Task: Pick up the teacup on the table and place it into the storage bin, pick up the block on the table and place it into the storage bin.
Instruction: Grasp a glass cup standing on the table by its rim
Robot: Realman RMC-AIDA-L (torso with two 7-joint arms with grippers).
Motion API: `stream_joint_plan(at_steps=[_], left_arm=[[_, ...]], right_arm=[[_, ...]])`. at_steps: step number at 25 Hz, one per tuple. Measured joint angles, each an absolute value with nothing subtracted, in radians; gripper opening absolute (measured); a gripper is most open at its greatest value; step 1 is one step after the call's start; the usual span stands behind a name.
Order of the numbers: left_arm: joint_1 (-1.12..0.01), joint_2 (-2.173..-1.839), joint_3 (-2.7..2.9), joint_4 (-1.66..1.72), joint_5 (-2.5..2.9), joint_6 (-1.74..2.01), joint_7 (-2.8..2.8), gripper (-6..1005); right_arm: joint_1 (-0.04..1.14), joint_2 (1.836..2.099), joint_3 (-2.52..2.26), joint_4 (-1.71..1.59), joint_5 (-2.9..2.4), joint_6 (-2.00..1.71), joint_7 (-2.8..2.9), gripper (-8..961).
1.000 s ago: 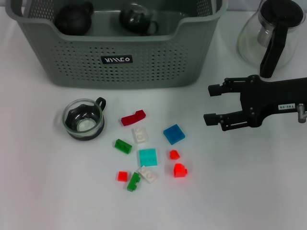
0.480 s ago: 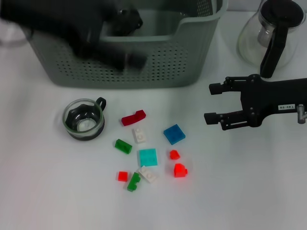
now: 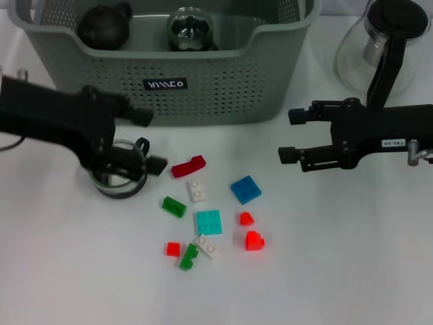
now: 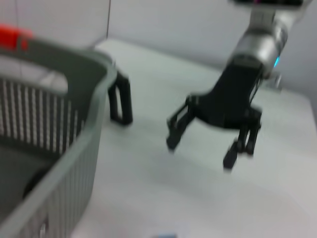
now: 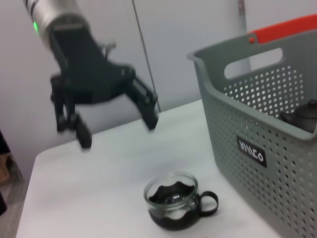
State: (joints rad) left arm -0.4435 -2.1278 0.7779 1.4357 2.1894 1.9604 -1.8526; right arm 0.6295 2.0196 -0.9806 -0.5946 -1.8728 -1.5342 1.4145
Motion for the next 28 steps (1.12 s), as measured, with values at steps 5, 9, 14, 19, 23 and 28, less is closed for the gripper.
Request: stream_joint_plan(at_steps=[5, 9, 14, 19, 23, 28], left_arm=[[-0.434, -2.153, 0.795, 1.44, 2.315, 1.952, -1.811, 852], [-0.424, -2.165, 0.854, 1.441, 2.41, 1.868, -1.794, 846], [-0.404, -2.167, 0.956, 1.416, 2.488, 1.746, -1.789, 838], [-0.399, -2.167, 0.986, 1.417, 2.526, 1.731, -1.78, 830], [-0.394, -2.169, 1.014, 1.414, 2.552, 1.71, -1.778, 823], [-0.386, -2.17, 1.075, 1.413, 2.575, 1.673, -1.782, 815]], right_arm=[[0.635, 2.05, -0.969, -0.593, -1.862, -1.531, 1.416, 869], [0.652, 2.065, -0.969, -0.582, -1.862, -1.525, 1.417, 869], [0.664, 2.074, -0.969, -0.58, -1.862, -1.482, 1.416, 869], [0.672, 2.078, -0.968, -0.58, -1.859, -1.468, 1.415, 869], [0.681, 2.081, -0.961, -0.58, -1.857, -1.46, 1.413, 868], [0.685, 2.082, -0.959, -0.58, -1.857, -1.459, 1.413, 868]])
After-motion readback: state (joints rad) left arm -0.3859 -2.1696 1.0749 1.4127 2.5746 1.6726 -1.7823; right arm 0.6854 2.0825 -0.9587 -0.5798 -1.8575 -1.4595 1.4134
